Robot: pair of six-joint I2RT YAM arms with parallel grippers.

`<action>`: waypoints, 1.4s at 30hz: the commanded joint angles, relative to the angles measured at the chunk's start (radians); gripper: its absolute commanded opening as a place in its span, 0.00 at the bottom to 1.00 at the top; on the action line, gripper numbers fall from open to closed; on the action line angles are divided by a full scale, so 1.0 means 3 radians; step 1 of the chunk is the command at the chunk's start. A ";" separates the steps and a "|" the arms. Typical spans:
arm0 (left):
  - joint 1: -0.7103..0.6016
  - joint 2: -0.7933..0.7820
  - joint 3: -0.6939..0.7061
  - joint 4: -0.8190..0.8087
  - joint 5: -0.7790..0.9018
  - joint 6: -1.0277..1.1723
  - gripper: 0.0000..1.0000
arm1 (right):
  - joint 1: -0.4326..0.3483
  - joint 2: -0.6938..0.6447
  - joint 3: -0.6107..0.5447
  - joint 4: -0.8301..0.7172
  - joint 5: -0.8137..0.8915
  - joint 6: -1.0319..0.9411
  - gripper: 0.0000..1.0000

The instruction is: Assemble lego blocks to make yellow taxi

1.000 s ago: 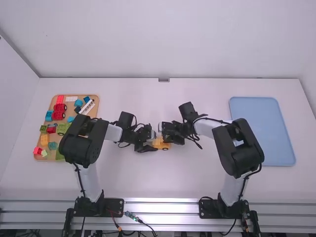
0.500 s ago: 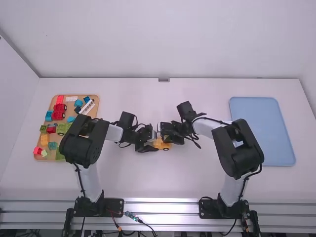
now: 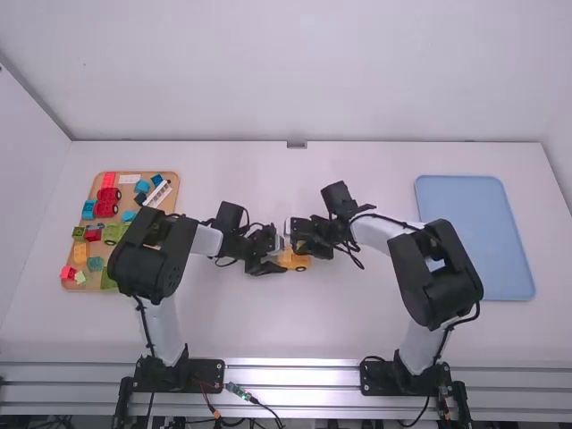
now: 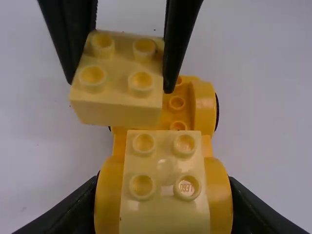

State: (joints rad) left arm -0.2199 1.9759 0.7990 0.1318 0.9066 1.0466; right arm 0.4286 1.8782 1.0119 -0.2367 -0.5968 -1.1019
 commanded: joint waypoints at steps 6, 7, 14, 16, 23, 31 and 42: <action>0.0017 0.0034 0.0038 -0.0022 -0.0022 -0.0010 0.59 | -0.0031 -0.0189 -0.0038 -0.0210 -0.0136 -0.0001 0.00; 0.0015 0.0034 0.0038 -0.0022 -0.0022 -0.0010 0.59 | -0.0031 -0.0189 -0.0047 -0.0215 -0.0135 0.0015 0.00; 0.0015 0.0034 0.0038 -0.0023 -0.0023 -0.0010 0.59 | -0.0033 -0.0189 -0.0249 0.0018 -0.0209 0.0020 0.00; 0.0017 0.0034 0.0038 -0.0023 -0.0022 -0.0010 0.59 | -0.0033 -0.0189 -0.0299 0.0108 -0.0224 0.0088 0.00; 0.0017 0.0034 0.0038 0.0000 -0.0022 -0.0033 0.59 | 0.0004 -0.0189 -0.0332 0.0177 -0.0200 0.0099 0.00; 0.0017 0.0034 0.0038 -0.0066 -0.0020 -0.0008 0.59 | 0.0011 -0.0179 -0.0413 0.0327 -0.0165 0.0130 0.00; 0.0013 0.0034 0.0038 -0.0064 -0.0022 -0.0008 0.56 | 0.0011 -0.0179 -0.0458 0.0341 -0.0187 0.0182 0.00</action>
State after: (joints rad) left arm -0.2195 1.9755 0.8013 0.1215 0.9081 1.0439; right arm 0.4263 1.8473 0.8944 -0.1303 -0.6373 -1.0531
